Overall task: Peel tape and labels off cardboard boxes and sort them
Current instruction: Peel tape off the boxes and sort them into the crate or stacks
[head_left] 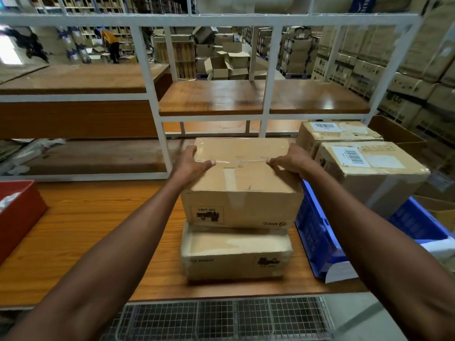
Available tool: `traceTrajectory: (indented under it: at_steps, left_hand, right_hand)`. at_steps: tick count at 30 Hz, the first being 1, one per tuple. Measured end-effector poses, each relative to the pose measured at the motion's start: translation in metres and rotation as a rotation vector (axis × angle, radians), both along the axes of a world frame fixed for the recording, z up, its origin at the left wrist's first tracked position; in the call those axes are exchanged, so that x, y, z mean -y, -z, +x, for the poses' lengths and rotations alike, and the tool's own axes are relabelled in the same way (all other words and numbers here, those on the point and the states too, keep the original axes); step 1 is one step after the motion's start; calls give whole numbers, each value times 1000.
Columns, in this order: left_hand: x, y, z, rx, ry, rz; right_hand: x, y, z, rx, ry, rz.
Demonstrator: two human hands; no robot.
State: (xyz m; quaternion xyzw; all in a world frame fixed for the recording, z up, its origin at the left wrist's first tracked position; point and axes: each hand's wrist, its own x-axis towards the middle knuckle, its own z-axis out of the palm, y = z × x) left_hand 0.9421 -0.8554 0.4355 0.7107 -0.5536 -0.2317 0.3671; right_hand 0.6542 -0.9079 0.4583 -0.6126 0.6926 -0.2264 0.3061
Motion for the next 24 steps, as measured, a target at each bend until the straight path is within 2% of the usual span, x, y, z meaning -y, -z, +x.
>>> traceTrajectory:
  at_steps: [7, 10, 15, 21, 24]
  left_hand:
    - [21, -8, 2, 88, 77, 162]
    - [30, -17, 0, 318, 100, 221]
    - [47, -21, -24, 513, 250, 99]
    - [60, -15, -36, 628, 242, 194]
    - [61, -20, -32, 633, 254, 241]
  right_hand:
    - [8, -4, 16, -443, -275, -180]
    - [6, -6, 21, -532, -292, -200]
    - [19, -24, 28, -579, -321, -110]
    - [31, -29, 32, -630, -311, -125]
    - [40, -33, 33, -537, -339, -101]
